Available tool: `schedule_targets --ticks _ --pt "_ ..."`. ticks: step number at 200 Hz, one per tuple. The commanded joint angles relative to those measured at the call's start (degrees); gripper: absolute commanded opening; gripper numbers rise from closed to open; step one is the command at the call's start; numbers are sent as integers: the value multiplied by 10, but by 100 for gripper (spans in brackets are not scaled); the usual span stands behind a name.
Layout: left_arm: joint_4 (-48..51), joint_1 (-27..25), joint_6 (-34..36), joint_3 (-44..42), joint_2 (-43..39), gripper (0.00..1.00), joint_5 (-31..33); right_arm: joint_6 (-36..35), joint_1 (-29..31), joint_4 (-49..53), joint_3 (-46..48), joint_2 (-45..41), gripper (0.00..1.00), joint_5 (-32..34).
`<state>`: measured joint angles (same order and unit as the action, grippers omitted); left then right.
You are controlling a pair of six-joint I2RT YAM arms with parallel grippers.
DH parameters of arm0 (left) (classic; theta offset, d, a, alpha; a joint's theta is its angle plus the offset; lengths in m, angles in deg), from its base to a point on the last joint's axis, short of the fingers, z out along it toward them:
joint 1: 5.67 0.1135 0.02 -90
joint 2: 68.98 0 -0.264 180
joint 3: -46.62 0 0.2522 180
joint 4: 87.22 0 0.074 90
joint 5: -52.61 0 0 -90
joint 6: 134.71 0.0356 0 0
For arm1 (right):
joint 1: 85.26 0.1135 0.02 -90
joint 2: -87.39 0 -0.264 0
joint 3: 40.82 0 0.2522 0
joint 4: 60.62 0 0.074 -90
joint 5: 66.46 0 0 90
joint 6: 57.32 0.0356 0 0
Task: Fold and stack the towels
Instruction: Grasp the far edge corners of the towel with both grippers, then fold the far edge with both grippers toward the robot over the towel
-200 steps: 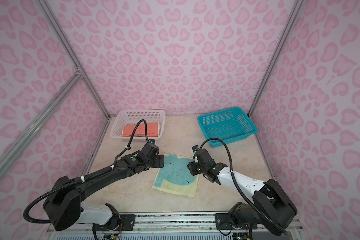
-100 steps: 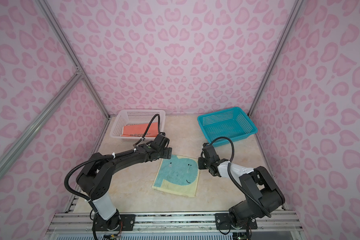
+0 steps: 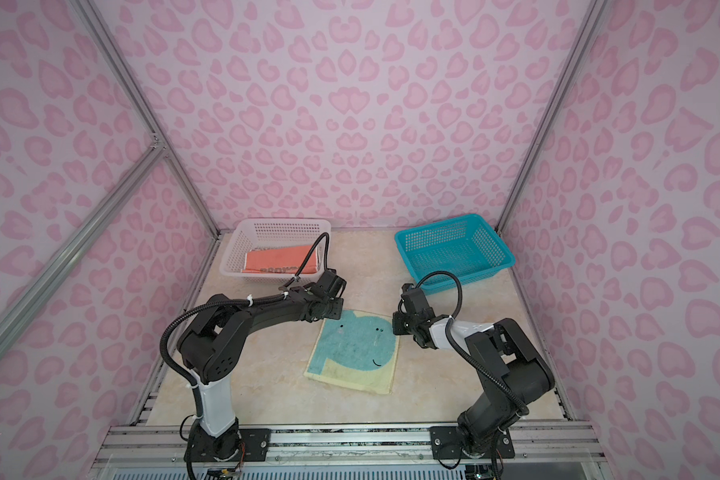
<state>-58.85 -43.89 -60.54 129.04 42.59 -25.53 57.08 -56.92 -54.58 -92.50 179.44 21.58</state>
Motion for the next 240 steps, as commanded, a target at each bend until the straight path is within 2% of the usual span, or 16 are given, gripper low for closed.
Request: schedule_targets --ticks 1,20,30,62,71,121,167,209,240 --pt "-10 1 1 12 11 52 -8 5 0 16 6 7 20 -12" --pt "-13 1 2 14 18 40 -14 5 1 16 6 9 14 -15" --pt "-13 1 3 14 21 37 -20 3 1 15 6 10 11 -15" --pt "-17 1 -2 10 25 11 -33 -2 1 16 5 13 0 -16" --pt "-19 1 -3 7 24 3 -34 -3 1 16 5 13 0 -16" --pt "-49 1 -2 -7 -13 2 -32 -19 -3 12 -3 -6 0 -11" --pt "-115 1 20 -31 -75 2 3 -58 -19 38 -32 -41 0 -13" --pt "-150 1 39 -73 -140 2 16 -93 -29 59 -42 -83 0 -32" --pt "-184 1 38 -136 -194 2 -1 -106 -30 66 -13 -126 0 -84"
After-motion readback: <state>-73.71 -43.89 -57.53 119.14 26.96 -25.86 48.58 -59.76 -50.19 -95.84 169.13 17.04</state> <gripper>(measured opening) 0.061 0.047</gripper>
